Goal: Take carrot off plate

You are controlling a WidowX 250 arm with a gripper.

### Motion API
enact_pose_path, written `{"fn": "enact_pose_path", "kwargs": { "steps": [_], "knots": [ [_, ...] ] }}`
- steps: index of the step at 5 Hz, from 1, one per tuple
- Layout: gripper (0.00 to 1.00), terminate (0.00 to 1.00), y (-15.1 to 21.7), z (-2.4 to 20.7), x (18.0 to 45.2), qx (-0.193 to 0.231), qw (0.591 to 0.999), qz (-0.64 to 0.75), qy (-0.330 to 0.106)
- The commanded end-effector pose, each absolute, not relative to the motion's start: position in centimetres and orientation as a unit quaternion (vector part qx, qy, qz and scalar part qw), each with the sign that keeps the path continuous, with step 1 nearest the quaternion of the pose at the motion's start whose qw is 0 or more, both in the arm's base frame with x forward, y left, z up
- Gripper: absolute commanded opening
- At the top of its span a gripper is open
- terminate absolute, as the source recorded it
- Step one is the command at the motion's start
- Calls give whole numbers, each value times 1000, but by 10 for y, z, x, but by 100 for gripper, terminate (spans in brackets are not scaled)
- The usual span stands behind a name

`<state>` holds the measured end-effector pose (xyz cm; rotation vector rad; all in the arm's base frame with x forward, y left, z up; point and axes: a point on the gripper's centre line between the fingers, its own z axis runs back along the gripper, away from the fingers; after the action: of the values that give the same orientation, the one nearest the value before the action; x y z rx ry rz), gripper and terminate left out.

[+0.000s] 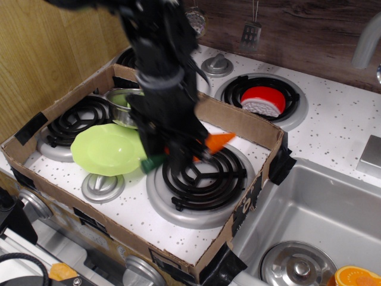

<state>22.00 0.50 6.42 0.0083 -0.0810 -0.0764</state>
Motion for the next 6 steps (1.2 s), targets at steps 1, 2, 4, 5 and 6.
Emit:
{"fn": "enact_pose_path", "kwargs": {
  "steps": [1, 2, 4, 5, 6],
  "knots": [
    [0, 0, -23, 44, 233, 2, 995, -25, -97],
    [0, 0, -27, 38, 246, -16, 993, -31, -112],
    [100, 0, -24, 47, 256, 11, 990, -60, -131],
    [100, 0, -24, 57, 254, 19, 989, -58, -134],
    [100, 0, -25, 69, 248, 28, 985, -79, -149]
  ]
}}
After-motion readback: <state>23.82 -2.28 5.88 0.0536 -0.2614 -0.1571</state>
